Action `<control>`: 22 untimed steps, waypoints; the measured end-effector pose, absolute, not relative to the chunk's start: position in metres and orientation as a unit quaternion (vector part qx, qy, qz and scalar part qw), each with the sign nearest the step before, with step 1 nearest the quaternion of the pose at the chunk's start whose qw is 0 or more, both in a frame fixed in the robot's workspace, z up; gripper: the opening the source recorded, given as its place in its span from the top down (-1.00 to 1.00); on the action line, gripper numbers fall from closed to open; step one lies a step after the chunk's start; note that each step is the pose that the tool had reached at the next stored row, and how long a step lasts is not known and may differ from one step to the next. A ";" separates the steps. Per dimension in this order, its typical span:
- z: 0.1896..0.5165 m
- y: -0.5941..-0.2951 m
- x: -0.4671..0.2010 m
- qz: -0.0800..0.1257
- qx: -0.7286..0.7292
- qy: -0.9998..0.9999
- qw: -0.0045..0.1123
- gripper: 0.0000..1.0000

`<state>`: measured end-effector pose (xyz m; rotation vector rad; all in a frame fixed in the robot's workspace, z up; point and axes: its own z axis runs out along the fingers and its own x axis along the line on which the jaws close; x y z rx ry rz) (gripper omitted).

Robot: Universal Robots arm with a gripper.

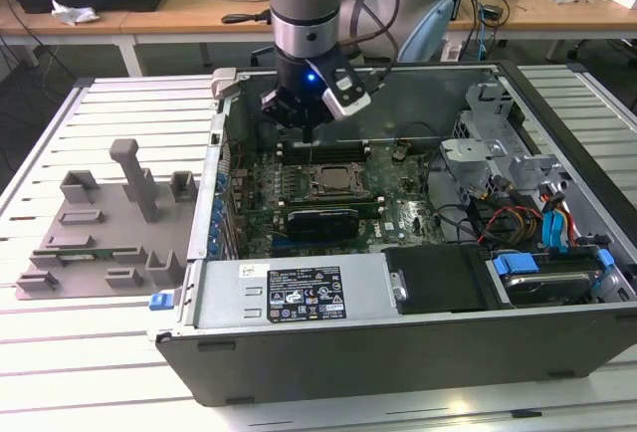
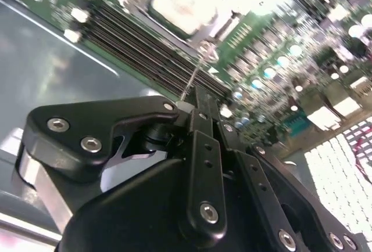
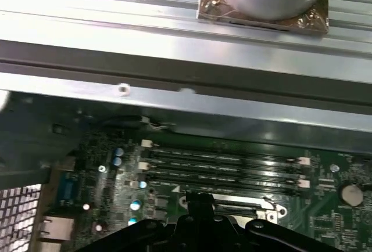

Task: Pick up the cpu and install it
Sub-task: 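Install the first cpu locking lever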

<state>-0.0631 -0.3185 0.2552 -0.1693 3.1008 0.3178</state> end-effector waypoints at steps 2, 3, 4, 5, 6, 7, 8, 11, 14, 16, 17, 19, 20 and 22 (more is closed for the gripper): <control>0.255 -0.318 -0.054 0.102 -0.054 0.993 0.010 0.79; 0.255 -0.318 -0.050 0.102 -0.054 0.993 0.009 0.79; 0.255 -0.318 -0.045 0.102 -0.054 0.993 0.009 0.79; 0.255 -0.318 -0.042 0.102 -0.054 0.993 0.009 0.79; 0.255 -0.318 -0.039 0.101 -0.054 0.993 0.009 0.79; 0.255 -0.319 -0.039 0.101 -0.054 0.993 0.009 0.79; 0.255 -0.319 -0.039 0.101 -0.054 0.993 0.009 0.79; 0.253 -0.318 -0.039 0.101 -0.054 0.993 0.009 0.79; 0.247 -0.318 -0.037 0.101 -0.054 0.993 0.009 0.79; 0.243 -0.318 -0.036 0.101 -0.054 0.993 0.009 0.79; 0.240 -0.319 -0.036 0.101 -0.054 0.993 0.009 0.79; 0.236 -0.319 -0.036 0.101 -0.054 0.993 0.010 0.79; 0.232 -0.319 -0.036 0.101 -0.054 0.993 0.011 0.79; 0.227 -0.319 -0.036 0.101 -0.054 0.993 0.012 0.79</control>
